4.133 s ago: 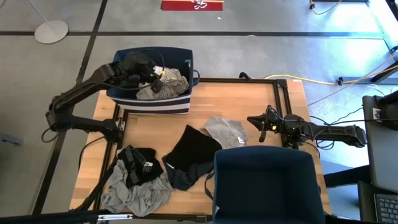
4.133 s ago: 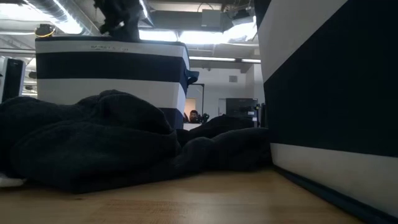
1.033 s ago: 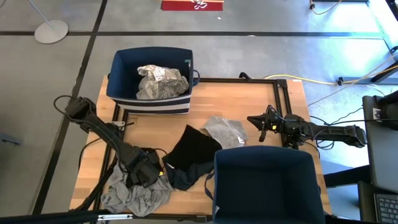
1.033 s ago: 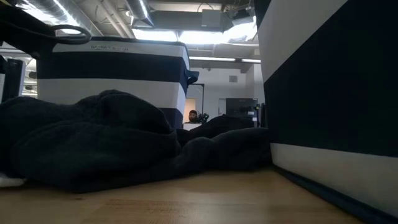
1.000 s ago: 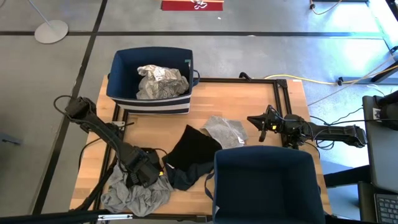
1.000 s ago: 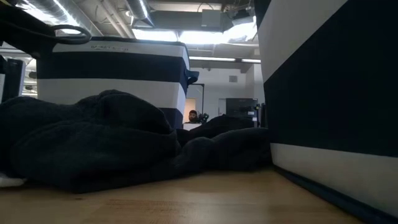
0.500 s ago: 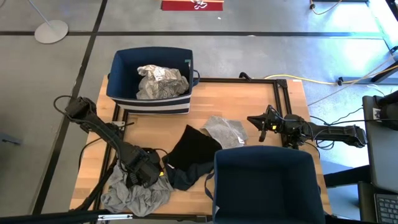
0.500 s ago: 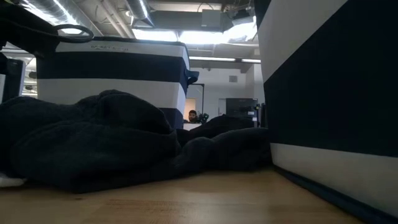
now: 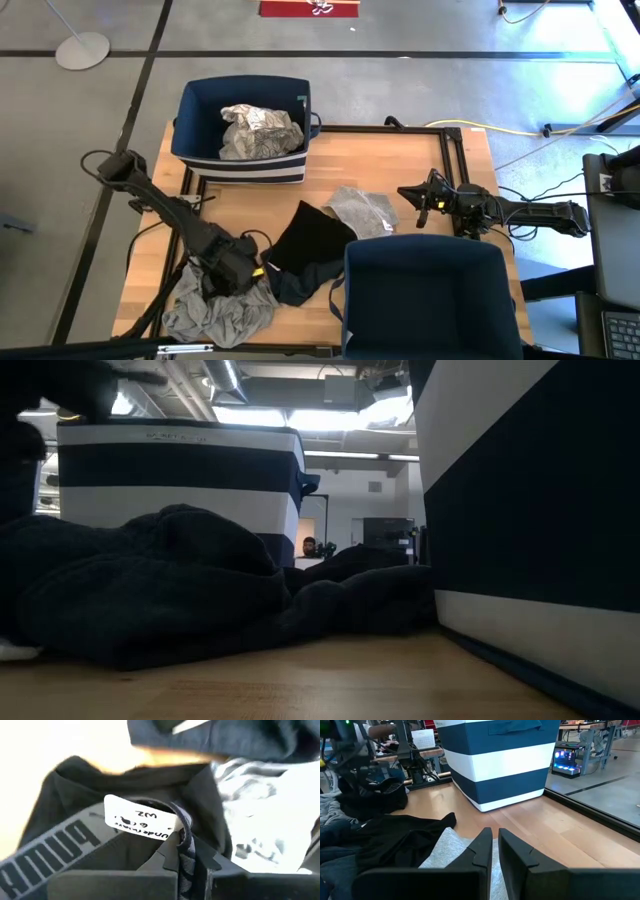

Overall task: Sort clothes
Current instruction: Put the black boxer into the bottom blue laundry organizer

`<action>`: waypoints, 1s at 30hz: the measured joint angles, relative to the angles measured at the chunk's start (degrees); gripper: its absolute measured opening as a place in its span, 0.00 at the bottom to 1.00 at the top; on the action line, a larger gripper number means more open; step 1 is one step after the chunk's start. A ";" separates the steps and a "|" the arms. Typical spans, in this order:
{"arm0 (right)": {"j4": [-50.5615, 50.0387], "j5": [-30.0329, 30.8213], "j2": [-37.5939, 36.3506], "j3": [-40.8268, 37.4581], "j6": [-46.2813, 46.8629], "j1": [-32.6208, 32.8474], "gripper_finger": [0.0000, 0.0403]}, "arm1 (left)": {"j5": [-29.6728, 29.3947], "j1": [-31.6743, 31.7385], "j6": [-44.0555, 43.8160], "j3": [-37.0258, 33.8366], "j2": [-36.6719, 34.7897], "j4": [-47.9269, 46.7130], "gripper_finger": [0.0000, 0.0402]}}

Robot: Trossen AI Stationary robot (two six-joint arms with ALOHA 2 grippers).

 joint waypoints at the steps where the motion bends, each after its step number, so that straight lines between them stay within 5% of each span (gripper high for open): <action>1: 0.00 0.00 0.00 0.00 0.01 -0.01 0.09 | -0.86 0.17 0.46 0.01 -0.88 0.00 0.01; 14: -0.02 0.00 0.00 0.00 -0.01 -0.01 0.09 | -15.53 2.62 7.30 0.01 -14.00 1.11 0.01; 30: -0.04 0.00 0.00 0.00 -0.01 0.01 0.09 | -35.74 2.76 32.92 0.01 -26.38 20.90 0.01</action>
